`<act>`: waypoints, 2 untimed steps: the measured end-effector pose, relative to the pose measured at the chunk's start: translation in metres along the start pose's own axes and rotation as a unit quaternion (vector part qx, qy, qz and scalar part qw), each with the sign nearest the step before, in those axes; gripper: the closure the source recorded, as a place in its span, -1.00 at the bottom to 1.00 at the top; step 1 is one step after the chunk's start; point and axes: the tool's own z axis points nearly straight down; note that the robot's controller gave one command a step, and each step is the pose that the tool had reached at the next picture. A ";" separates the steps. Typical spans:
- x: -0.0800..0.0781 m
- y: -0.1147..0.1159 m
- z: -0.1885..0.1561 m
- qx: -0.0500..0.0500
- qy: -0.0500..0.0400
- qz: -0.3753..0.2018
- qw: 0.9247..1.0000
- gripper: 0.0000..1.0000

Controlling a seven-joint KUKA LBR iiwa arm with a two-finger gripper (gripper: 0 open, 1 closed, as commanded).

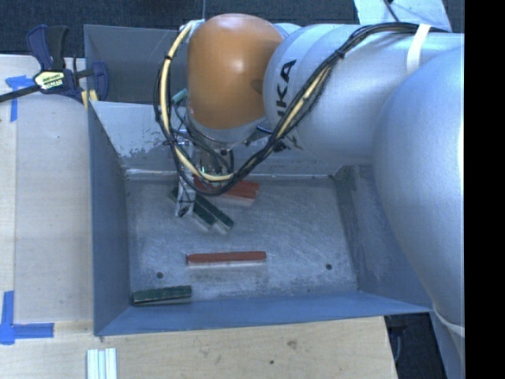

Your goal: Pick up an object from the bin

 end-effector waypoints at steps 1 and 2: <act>0.033 -0.057 0.091 0.002 0.001 0.054 0.999 -1.00; -0.013 -0.088 0.115 -0.001 -0.005 0.102 0.995 -1.00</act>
Offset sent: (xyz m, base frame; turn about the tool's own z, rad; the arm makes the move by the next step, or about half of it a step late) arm -0.0313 -0.0533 -0.0862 0.1056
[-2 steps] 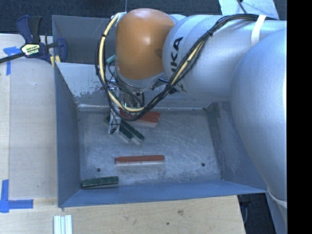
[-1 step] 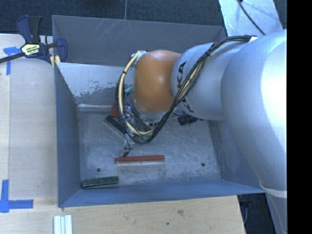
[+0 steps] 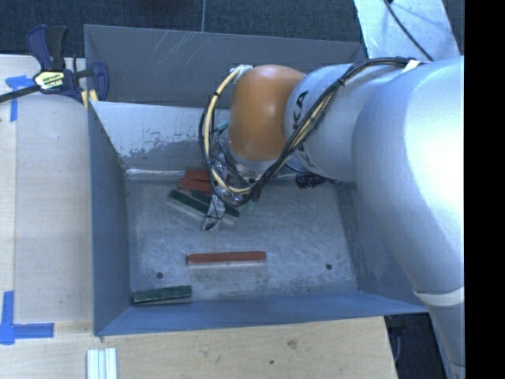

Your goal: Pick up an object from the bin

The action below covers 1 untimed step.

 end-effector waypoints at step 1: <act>0.002 0.002 -0.003 0.001 0.004 -0.001 1.000 1.00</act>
Offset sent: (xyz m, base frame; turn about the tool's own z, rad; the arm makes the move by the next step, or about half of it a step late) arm 0.0000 0.0000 0.0000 0.0000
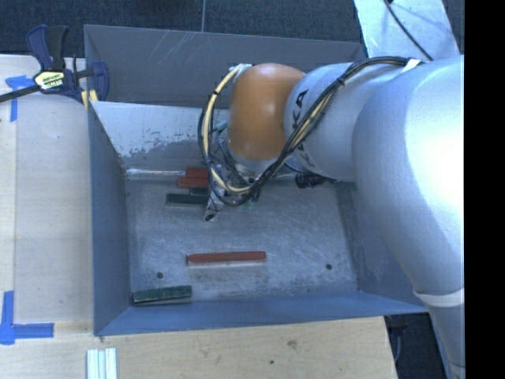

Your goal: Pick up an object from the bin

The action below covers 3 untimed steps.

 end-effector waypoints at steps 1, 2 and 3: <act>0.004 -0.022 -0.146 0.000 -0.007 -0.144 0.990 1.00; 0.007 -0.012 -0.069 0.001 0.000 -0.209 0.978 1.00; 0.005 -0.012 -0.072 0.000 -0.003 -0.208 0.978 -1.00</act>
Offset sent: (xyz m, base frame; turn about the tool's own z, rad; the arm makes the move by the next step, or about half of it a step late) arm -0.0105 -0.0197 0.1411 -0.2895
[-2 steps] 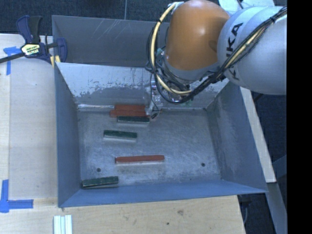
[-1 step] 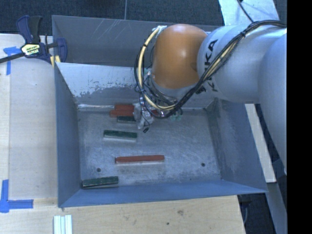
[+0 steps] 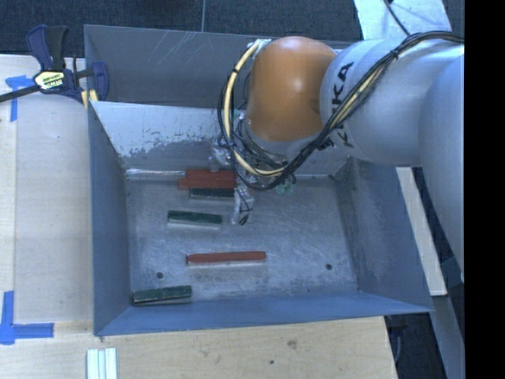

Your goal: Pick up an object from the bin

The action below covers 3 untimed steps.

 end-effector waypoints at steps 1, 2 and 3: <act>-0.007 0.005 0.078 0.000 0.001 0.043 0.999 -1.00; -0.019 -0.014 0.074 0.000 -0.003 -0.114 0.994 -1.00; 0.019 0.050 0.075 -0.002 0.000 -0.078 0.997 -1.00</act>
Offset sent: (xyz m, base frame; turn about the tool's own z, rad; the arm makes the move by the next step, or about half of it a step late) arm 0.0058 0.0068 -0.0757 0.0858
